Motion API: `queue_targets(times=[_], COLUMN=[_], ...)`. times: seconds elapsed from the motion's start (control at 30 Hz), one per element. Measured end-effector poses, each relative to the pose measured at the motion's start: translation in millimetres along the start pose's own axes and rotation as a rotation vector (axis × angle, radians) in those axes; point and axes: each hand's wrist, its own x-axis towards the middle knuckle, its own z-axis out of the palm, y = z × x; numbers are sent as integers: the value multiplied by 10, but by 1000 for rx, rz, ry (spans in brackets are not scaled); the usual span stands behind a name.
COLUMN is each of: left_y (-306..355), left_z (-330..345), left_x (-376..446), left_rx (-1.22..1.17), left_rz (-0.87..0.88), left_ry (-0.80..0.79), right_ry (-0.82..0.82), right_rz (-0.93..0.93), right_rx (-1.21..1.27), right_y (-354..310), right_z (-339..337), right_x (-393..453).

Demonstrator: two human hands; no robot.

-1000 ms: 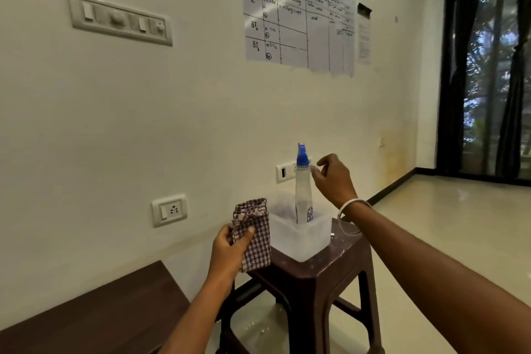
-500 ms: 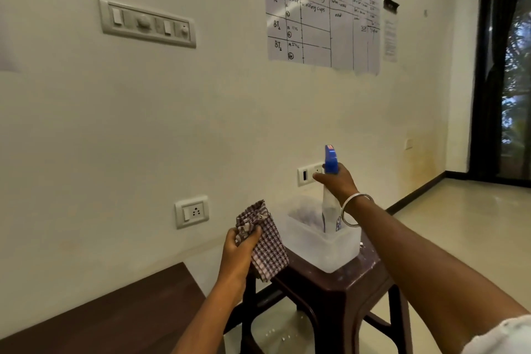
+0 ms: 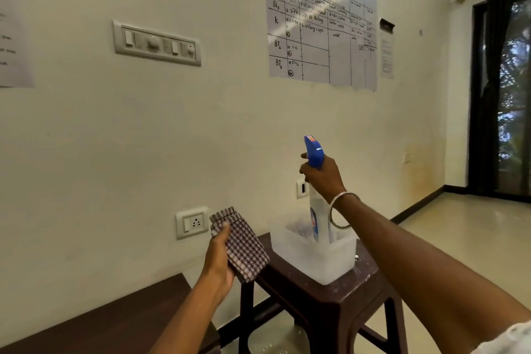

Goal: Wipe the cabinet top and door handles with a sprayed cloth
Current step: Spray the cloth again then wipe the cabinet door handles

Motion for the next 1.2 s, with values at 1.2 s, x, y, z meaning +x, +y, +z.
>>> queue_targets(times=[1.2], left_y=[1482], left_z=[-337], left_x=[-616], left_rx=[106], left_rz=[269], left_ry=[45], right_ry=[-726], right_rz=[-125], right_rx=[112], right_y=[-851], right_z=[1203], right_x=[-1681])
